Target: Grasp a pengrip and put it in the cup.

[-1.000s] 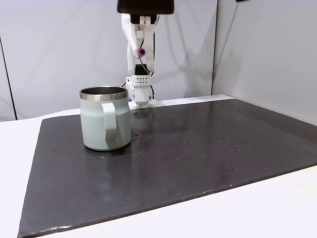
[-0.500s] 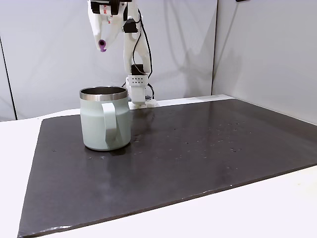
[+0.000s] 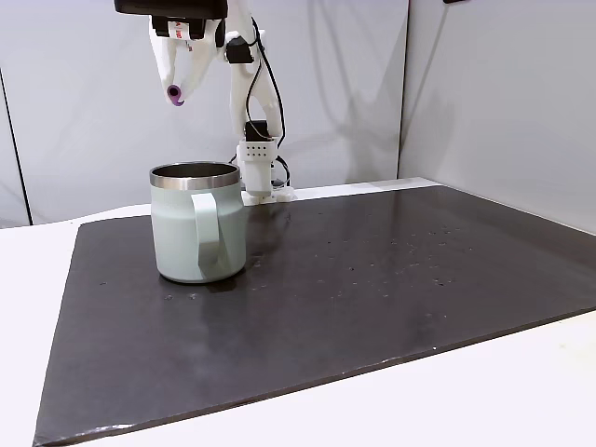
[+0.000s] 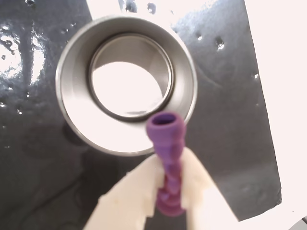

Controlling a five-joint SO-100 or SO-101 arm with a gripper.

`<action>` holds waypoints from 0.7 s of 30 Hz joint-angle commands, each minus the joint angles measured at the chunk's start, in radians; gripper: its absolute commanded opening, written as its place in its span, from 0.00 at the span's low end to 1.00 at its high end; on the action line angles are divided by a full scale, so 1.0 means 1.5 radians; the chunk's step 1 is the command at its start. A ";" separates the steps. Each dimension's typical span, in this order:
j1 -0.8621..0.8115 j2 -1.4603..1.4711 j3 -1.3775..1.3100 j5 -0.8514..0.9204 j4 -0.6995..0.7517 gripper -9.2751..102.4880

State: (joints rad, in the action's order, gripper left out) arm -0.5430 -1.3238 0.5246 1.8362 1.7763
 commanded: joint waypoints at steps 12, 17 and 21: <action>0.019 0.120 -0.237 -0.010 0.027 0.14; 0.025 0.120 -0.238 -0.020 0.027 0.18; 0.027 0.124 -0.238 -0.024 0.027 0.36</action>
State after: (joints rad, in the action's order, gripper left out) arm -0.5277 -1.1275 0.2270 1.8147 1.8070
